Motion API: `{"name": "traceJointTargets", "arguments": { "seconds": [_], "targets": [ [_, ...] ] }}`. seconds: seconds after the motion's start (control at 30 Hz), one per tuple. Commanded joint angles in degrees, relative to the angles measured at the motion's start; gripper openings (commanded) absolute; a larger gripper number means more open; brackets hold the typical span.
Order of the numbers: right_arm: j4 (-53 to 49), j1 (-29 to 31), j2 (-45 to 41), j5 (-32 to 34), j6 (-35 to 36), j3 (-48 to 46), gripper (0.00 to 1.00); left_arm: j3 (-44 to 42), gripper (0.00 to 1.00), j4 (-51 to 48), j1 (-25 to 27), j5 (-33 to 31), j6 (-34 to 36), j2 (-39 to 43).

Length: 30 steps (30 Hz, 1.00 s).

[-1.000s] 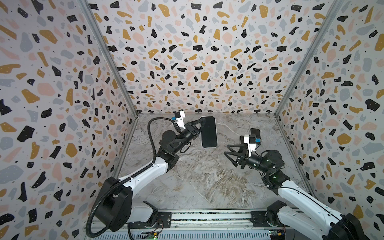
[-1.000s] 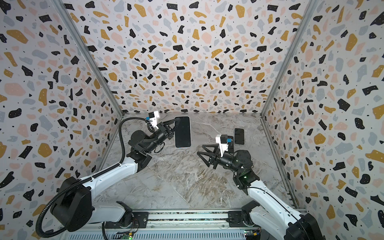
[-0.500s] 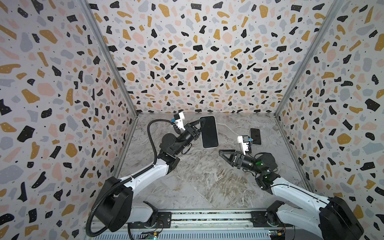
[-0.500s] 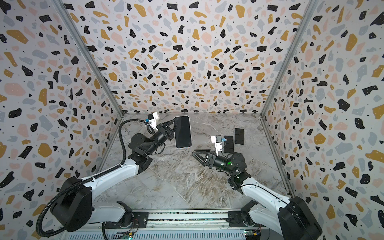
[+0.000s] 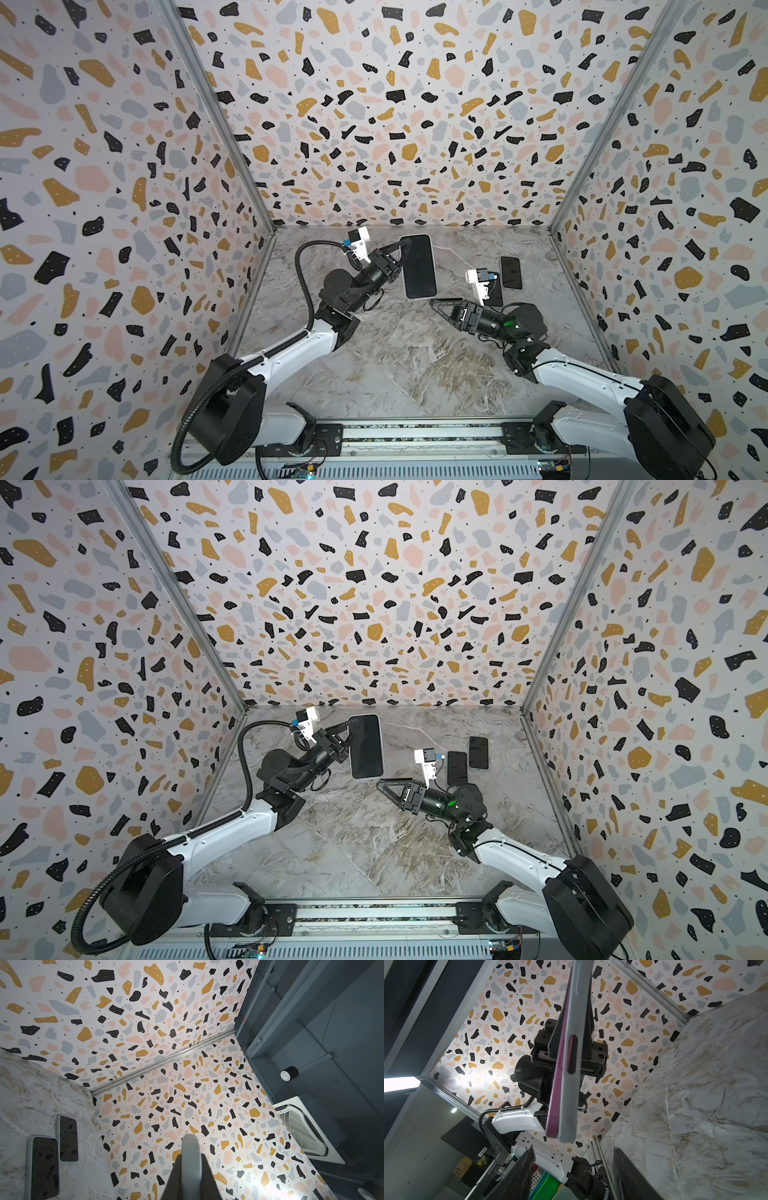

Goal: Take the phone out of the phone case

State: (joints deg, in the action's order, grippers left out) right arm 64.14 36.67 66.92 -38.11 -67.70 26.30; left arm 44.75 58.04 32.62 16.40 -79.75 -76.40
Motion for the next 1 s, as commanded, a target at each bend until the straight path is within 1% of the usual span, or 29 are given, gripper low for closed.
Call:
{"name": "traceJointTargets", "arguments": {
  "seconds": [0.0, 0.6, 0.8, 0.97],
  "targets": [
    [2.6, 0.2, 0.3, -0.7, -0.3, 2.3, 0.61, 0.8, 0.0, 6.0, 0.4, 0.4, -0.5, 2.1],
    [3.8, -1.1, 2.8, -0.3, -0.8, 2.8, 0.59, 1.0, 0.0, 6.3, 1.2, 1.5, 0.0, 2.3],
    [6.2, -2.0, 3.6, -0.3, -1.8, 2.1, 0.58, 0.7, 0.0, 6.4, 1.5, 1.8, 0.3, 2.1],
    [10.2, -3.0, 5.2, -0.9, -3.9, 1.6, 0.57, 0.5, 0.0, 6.8, 1.9, 2.2, 0.4, 1.7]
  ]
}}
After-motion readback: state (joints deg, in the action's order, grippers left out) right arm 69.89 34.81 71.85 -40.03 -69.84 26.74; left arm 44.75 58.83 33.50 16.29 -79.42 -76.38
